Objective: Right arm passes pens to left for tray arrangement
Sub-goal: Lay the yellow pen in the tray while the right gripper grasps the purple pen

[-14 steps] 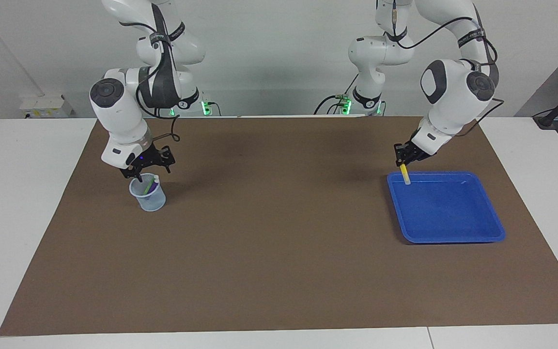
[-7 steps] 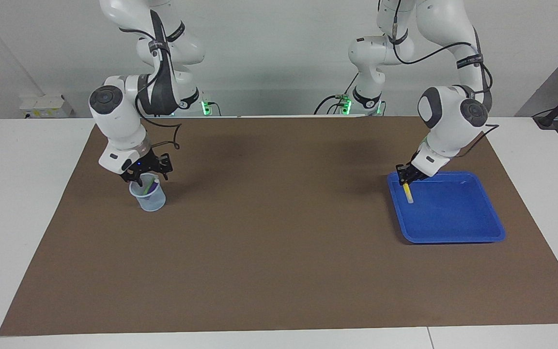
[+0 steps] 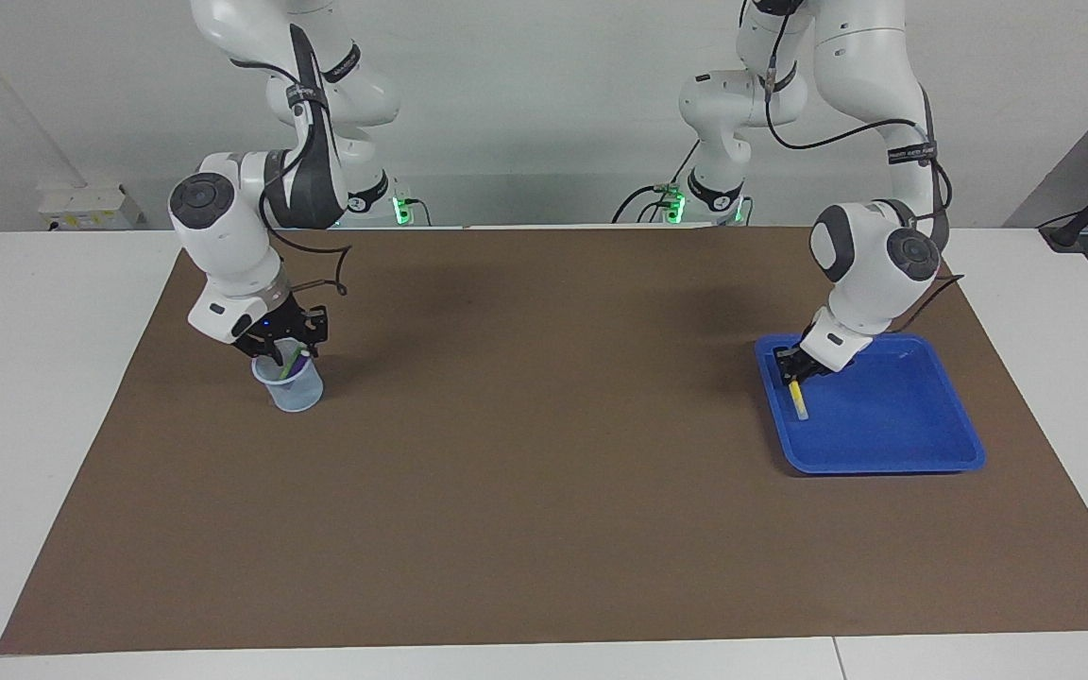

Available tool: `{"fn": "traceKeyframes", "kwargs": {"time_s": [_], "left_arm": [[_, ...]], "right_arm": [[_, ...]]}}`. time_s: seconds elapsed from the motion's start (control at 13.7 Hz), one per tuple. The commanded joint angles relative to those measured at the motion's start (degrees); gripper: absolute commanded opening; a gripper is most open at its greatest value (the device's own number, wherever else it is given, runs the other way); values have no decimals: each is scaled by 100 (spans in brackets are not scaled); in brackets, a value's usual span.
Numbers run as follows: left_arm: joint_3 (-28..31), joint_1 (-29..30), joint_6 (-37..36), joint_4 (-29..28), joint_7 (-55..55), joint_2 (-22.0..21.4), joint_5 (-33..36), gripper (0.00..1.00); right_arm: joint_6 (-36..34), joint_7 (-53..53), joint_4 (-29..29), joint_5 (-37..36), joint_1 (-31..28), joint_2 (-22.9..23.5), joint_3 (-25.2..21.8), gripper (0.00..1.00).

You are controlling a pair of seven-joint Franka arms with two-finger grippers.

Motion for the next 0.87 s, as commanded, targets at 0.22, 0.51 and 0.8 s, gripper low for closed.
{"fn": "traceKeyframes", "kwargs": {"time_s": [0.22,0.51,0.8], "left_arm": [[-48,411,137,49,496,75,194,0],[-48,411,339,5,443,145,194,0],[-48,402,646,-47,434,207,194,0]], "right_arm": [[-20,79,148,-27,-122,61,89,28],[-247,53,376,-27,-122,131,80,10],[-888,-184,895,-88,-123,201,72,0]]}}
